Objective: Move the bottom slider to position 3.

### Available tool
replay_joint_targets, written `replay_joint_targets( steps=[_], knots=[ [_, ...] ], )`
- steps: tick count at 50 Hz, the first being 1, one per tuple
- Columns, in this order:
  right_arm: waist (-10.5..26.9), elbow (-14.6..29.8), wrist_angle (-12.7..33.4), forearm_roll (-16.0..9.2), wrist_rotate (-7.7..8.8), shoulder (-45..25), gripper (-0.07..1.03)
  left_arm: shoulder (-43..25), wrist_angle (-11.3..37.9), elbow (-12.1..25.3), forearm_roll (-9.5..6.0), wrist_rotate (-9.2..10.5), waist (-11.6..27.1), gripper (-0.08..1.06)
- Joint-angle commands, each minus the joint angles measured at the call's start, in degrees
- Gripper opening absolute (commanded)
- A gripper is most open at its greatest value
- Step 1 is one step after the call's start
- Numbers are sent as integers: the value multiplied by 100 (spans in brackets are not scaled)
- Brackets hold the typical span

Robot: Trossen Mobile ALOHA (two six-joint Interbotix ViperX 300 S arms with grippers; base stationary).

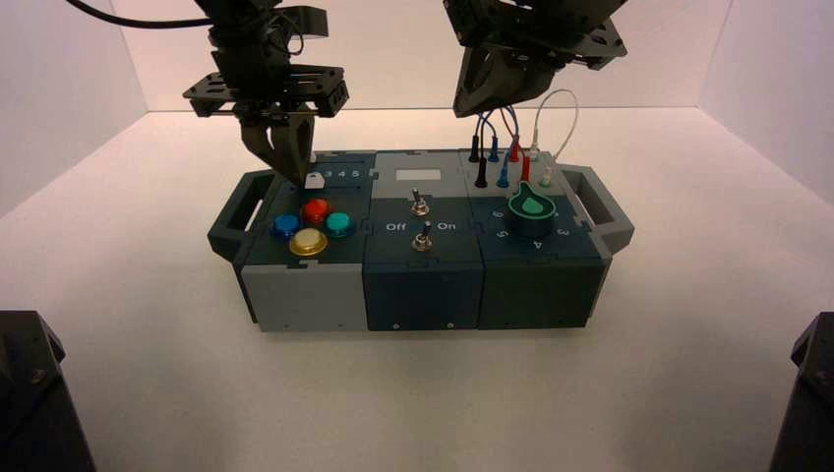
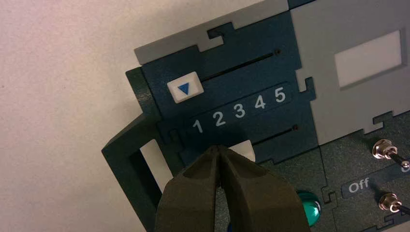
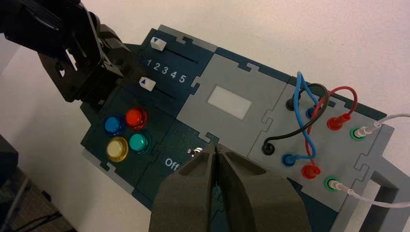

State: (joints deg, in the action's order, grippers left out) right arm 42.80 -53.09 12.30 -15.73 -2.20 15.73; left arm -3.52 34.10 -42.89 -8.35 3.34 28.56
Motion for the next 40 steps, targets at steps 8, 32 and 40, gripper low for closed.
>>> replay_joint_targets(
  steps=[8, 32, 40],
  knots=[
    [18, 18, -53, -26, -18, 88, -2, 105, 35, 44, -44, 18, 88, -3],
    [18, 0, -70, -35, -18, 88, -2, 123, 62, 105, -70, 18, 141, -3],
    [18, -9, -79, -26, -18, 97, -2, 123, 62, 123, -79, 18, 149, -3]
  ],
)
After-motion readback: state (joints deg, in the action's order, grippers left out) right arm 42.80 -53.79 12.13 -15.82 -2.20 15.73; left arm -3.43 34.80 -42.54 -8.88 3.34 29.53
